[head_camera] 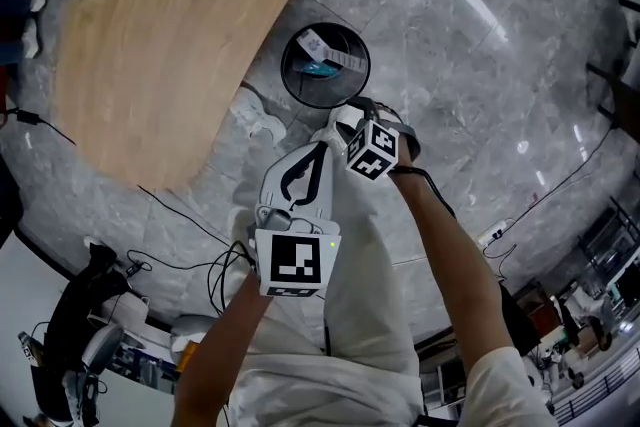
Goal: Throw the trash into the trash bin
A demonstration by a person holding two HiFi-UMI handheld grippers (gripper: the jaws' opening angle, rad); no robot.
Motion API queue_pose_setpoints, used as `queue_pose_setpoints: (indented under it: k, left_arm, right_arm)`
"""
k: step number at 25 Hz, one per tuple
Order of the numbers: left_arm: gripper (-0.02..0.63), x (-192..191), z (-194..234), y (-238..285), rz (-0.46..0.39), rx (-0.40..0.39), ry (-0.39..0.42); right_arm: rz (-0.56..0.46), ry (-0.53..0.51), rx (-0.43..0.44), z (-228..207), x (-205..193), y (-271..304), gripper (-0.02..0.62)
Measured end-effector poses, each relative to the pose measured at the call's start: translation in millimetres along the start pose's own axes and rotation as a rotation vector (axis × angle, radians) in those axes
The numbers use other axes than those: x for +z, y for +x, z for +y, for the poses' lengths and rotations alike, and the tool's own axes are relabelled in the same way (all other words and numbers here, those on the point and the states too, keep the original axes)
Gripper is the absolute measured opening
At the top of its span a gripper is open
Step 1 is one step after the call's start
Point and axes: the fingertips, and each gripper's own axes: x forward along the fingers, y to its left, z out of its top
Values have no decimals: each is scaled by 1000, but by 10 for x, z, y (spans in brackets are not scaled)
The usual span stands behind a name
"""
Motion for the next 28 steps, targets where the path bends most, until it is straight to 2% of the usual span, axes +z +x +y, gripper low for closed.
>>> queue_pose_setpoints:
  k: [5,11,17,22,25,28]
  left_arm:
    - [0,194,-67,-98,-19,-14,44]
    - [0,424,-95,-389,-52,4,79]
    - [0,810,-172,-779,-81,29,102]
    - [0,1244,-195,-1308,-163,83,100]
    - [0,1399,-281,-1599,-197,109,95]
    - [0,1607,-271,-1682,-201,116,102]
  right_arm:
    - [-73,94,-40,-122,101,-329,218]
    - [-153,120,-85,-149,316,-914,206]
    - [-283,176,-63,-76,726,-1682,199]
    - [-376,153,-75,48,1105,-2313,154]
    - [-421,127,-77,133,1290,-2682,153]
    - [-472,104,-78,38,1541,-3003,153]
